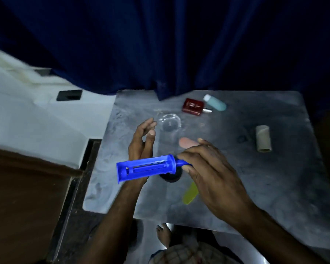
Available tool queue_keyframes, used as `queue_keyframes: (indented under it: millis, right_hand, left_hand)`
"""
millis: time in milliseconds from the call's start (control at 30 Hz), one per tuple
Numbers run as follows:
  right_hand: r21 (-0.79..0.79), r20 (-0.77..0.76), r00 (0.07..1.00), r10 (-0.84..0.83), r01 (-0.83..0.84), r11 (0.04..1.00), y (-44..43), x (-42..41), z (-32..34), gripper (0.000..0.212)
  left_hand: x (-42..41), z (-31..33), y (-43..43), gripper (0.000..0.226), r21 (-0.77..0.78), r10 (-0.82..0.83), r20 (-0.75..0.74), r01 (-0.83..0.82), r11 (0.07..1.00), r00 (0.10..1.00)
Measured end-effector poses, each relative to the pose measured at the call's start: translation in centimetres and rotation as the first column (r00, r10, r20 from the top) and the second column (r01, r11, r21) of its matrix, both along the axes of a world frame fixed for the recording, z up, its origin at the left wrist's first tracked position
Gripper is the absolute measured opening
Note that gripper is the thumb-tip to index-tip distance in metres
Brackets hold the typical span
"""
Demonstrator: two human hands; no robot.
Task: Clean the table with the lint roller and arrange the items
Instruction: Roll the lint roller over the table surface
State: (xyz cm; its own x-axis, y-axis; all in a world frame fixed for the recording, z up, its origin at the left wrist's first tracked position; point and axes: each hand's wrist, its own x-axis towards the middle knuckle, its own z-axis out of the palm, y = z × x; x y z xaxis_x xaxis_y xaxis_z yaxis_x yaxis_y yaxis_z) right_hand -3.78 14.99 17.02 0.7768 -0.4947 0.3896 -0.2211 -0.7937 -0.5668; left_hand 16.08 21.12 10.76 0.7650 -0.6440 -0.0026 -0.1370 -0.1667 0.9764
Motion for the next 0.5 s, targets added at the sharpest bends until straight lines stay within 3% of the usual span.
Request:
queue_keyframes:
  millis: [167,300,400,500]
  right_hand:
    - [-0.008,-0.014,0.979,-0.204,0.204,0.979,-3.8,-5.5,-1.2,0.025]
    - [0.026,-0.018,0.952,-0.305,0.306,0.952,-6.4,-9.8,-2.4,0.026]
    - [0.045,-0.034,0.921,-0.389,0.390,0.920,-7.9,-12.4,-3.3,0.024]
    - [0.065,-0.052,0.904,-0.425,0.427,0.902,-9.2,-14.7,-4.3,0.025]
  left_hand:
    - [-5.4,-1.4,-7.9,0.036,0.059,-0.203,-0.001,0.203,0.978,0.979]
    - [-10.2,-2.5,-13.8,0.044,0.129,-0.409,-0.054,0.412,0.902,0.911]
    - [-13.8,-3.9,-17.6,0.048,0.191,-0.503,-0.055,0.504,0.843,0.863]
    - [-16.4,-6.4,-21.1,0.038,0.275,-0.561,-0.003,0.540,0.795,0.828]
